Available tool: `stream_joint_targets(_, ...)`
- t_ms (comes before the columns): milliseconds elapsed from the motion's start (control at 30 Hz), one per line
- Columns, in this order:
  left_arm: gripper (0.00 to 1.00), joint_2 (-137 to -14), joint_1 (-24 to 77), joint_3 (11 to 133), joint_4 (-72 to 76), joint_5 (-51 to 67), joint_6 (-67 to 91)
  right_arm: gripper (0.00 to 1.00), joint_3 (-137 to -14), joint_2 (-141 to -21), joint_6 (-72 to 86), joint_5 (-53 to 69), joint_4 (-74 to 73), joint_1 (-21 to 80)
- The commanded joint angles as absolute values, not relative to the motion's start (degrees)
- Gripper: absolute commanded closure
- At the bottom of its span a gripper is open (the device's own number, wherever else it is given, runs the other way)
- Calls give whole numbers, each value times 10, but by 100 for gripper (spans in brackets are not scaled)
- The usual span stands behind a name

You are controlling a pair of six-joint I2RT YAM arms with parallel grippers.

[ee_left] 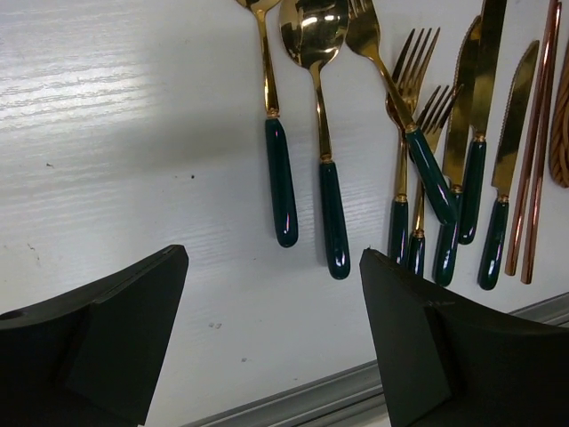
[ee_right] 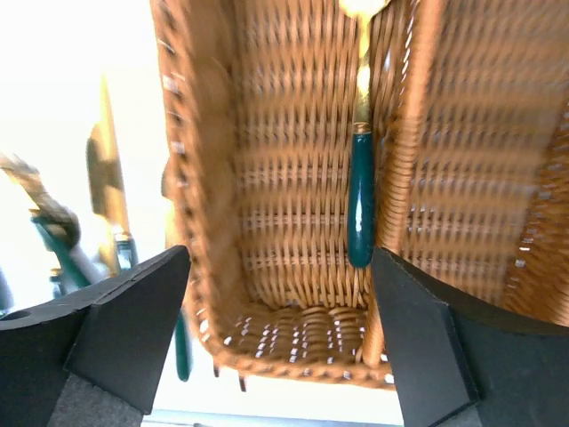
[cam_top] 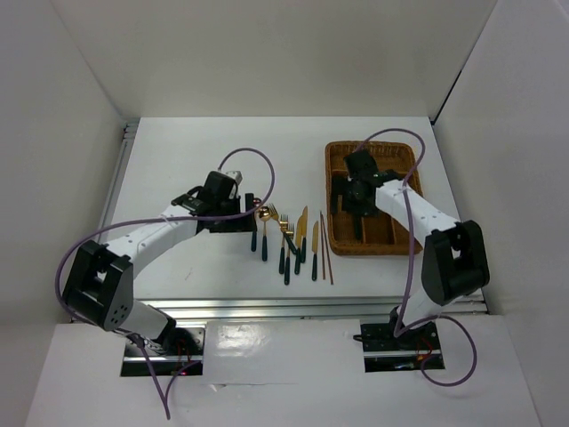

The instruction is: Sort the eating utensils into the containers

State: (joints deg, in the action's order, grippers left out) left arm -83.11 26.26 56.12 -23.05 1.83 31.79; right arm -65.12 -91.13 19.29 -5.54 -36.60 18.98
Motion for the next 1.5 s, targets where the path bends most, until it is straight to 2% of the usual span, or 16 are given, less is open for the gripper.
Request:
stream_joint_targets(0, 6, -844, 272, 558, -214, 9, 322, 8, -717, -848, 197, -86, -409, 199)
stream_joint_targets(133, 9, -874, 298, 565, -220, -15, 328, 2, -737, -798, 197, -85, -417, 205)
stream_joint_targets(333, 12, -926, 346, 577, -220, -46, 356, 1, -708, -714, 202, -74, -410, 210)
stream_joint_targets(433, 17, -949, 352, 577, -220, -70, 373, 1, -692, -694, 202, -68, -405, 210)
stream_joint_targets(633, 27, -974, 352, 608, -238, -112, 374, 1, -679, -682, 207, -34, -397, 210)
stream_joint_targets(800, 29, -1005, 352, 644, -244, -124, 363, 1, -656, -671, 207, 10, -374, 210)
stream_joint_targets(900, 35, -1019, 352, 658, -244, -135, 363, 1, -650, -671, 213, 17, -368, 210)
stream_joint_targets(1167, 42, -1054, 352, 655, -264, -146, 374, 1, -650, -666, 213, 5, -374, 215)
stream_joint_targets(1233, 46, -1054, 352, 649, -264, -146, 374, 1, -650, -666, 213, 5, -374, 215)
stream_joint_targets(1333, 64, -1061, 352, 649, -264, -146, 374, 1, -650, -666, 225, -2, -374, 215)
stream_joint_targets(1400, 82, -1066, 352, 649, -264, -146, 374, 1, -650, -661, 232, -22, -374, 215)
stream_joint_targets(1467, 94, -1071, 346, 649, -264, -146, 374, 1, -650, -656, 245, -39, -381, 215)
